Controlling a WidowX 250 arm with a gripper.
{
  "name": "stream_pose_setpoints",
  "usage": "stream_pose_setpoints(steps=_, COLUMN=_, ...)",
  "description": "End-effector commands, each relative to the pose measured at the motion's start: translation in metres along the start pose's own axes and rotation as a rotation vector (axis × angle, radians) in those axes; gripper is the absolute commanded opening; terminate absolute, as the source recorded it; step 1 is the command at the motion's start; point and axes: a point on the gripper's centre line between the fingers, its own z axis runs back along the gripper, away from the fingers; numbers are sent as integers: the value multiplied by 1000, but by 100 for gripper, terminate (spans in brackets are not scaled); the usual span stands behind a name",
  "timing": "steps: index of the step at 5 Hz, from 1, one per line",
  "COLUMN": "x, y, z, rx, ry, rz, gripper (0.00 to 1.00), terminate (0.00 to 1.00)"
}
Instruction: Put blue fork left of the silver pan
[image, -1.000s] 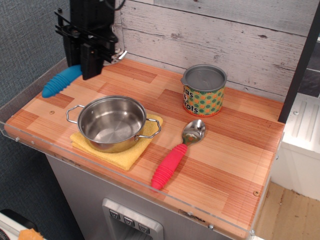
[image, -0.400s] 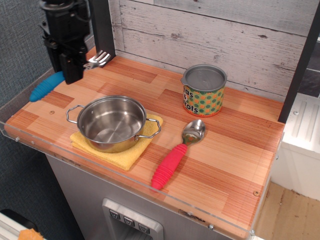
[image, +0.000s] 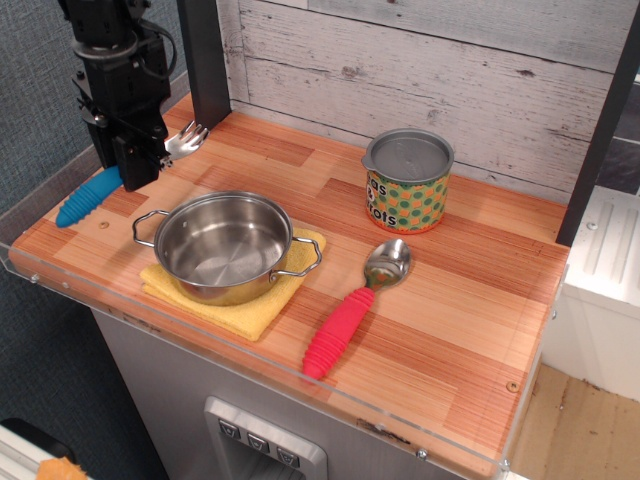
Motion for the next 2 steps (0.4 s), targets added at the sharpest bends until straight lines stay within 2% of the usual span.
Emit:
stream_pose_setpoints(steps=1, x=3, y=16, z=-9, rx=3, ry=-32, rz=96, gripper=0, terminate=0)
stream_pose_setpoints(steps=2, x=4, y=19, z=-19, rx=-12, ry=-27, rz=94, gripper=0, terminate=0)
